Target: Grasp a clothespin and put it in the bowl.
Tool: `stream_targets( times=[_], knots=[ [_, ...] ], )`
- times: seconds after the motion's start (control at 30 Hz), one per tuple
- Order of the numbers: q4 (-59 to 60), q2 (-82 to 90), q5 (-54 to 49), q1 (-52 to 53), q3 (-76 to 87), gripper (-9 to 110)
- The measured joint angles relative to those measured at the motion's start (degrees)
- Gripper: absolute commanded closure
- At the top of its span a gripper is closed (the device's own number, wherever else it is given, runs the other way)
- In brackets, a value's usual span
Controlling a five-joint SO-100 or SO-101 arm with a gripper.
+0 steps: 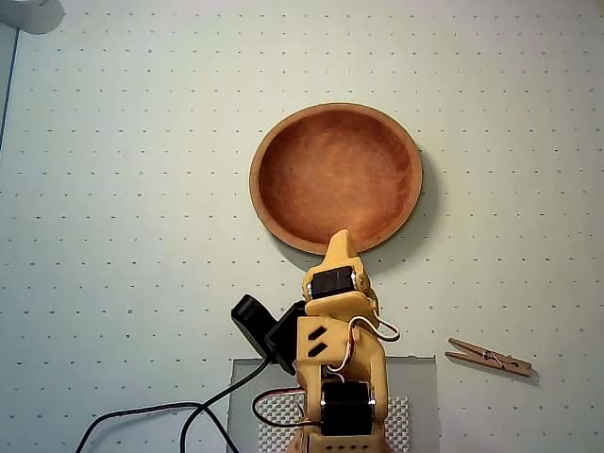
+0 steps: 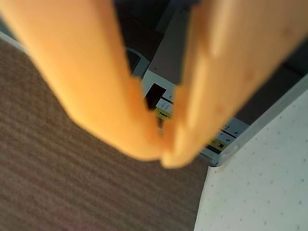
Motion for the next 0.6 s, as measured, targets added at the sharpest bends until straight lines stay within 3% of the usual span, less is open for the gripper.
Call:
stream_targets(
  times=[0.27, 0.6],
  knots=[
    [0.4, -26.5, -1.8, 0.3, -24.6, 105],
    [10.1, -53.2, -17.8, 9.5, -45.3, 105]
  ],
)
